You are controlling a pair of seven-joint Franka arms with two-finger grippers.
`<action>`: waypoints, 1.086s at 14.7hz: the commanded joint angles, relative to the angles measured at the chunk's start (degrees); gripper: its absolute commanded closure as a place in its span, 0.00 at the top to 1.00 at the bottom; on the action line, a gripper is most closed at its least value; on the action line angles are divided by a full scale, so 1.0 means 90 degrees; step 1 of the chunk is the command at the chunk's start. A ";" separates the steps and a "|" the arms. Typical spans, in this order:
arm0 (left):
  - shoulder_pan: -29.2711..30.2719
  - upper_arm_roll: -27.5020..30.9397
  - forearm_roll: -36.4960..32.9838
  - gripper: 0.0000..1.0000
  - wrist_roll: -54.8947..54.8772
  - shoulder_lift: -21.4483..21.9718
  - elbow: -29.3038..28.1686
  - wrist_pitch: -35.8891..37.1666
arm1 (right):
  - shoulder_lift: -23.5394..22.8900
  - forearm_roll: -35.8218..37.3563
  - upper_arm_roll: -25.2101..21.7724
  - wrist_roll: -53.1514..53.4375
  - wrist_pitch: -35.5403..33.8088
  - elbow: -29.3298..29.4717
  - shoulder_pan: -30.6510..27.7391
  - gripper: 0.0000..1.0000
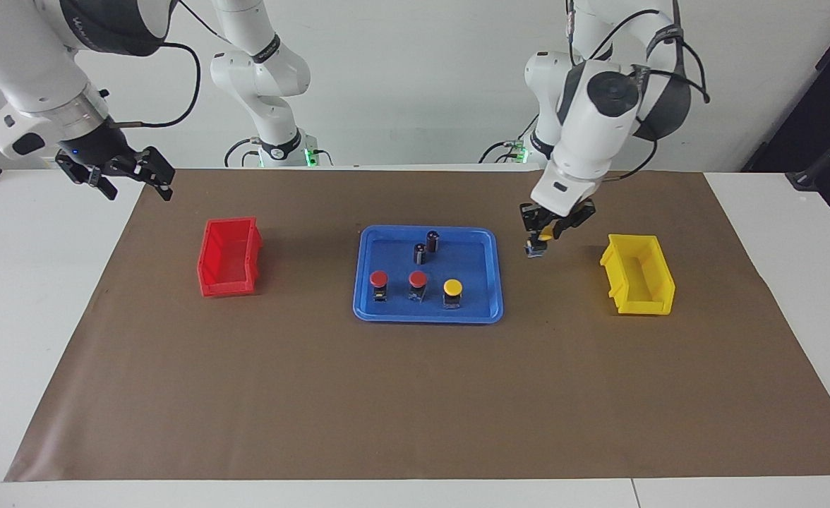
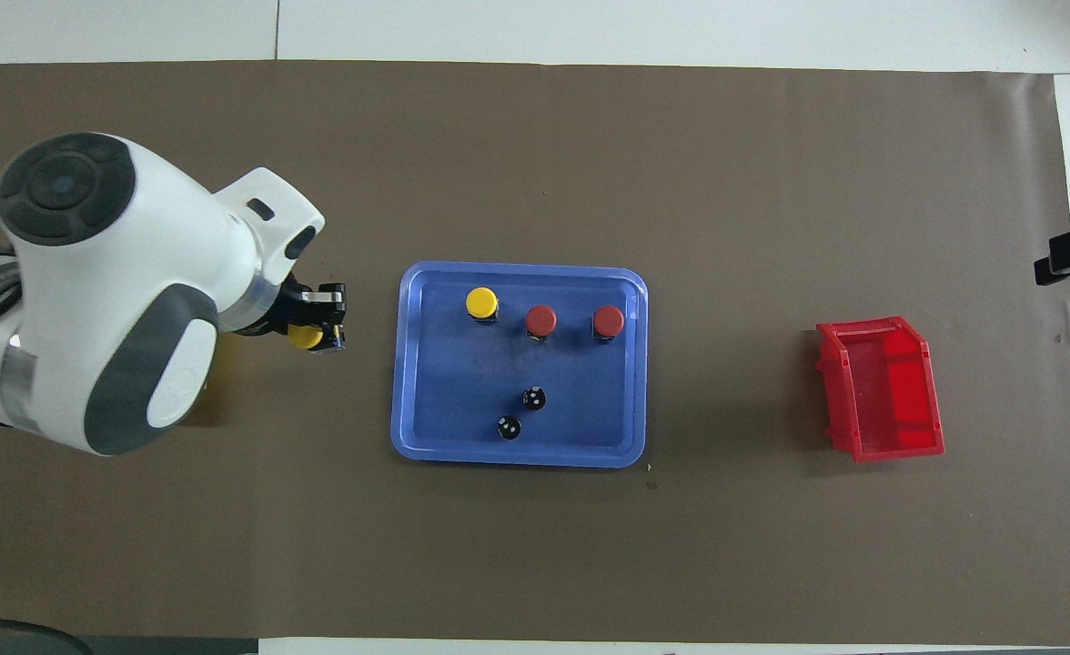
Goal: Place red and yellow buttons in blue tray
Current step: 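Carry the second yellow button to the tray with the left gripper, then lower the yellow button into the tray and open the left gripper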
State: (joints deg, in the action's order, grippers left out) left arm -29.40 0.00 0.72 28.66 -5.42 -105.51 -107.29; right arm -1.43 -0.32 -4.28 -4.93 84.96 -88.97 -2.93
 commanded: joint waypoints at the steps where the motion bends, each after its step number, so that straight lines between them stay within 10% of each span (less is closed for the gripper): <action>1: -0.0511 0.0127 -0.0089 0.04 0.0602 -0.0481 0.0307 -0.0197 | 0.0276 0.0085 -0.0100 -0.0087 -0.0056 -0.0270 0.0130 1.00; 8: -0.0708 0.0137 -0.0090 0.04 0.0761 -0.1653 0.0756 -0.0793 | 0.0364 0.0075 -0.0052 -0.0116 -0.0085 -0.0251 0.0082 1.00; 16: -0.0611 0.0176 -0.0148 0.04 0.0741 -0.1674 0.0766 -0.0979 | 0.0374 0.0085 -0.0032 -0.0087 -0.0075 -0.0270 0.0150 1.00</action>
State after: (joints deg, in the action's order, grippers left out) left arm -34.85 1.39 0.55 34.40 -20.28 -99.23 -115.58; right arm 0.74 -0.31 -4.46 -4.94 84.41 -90.06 -1.87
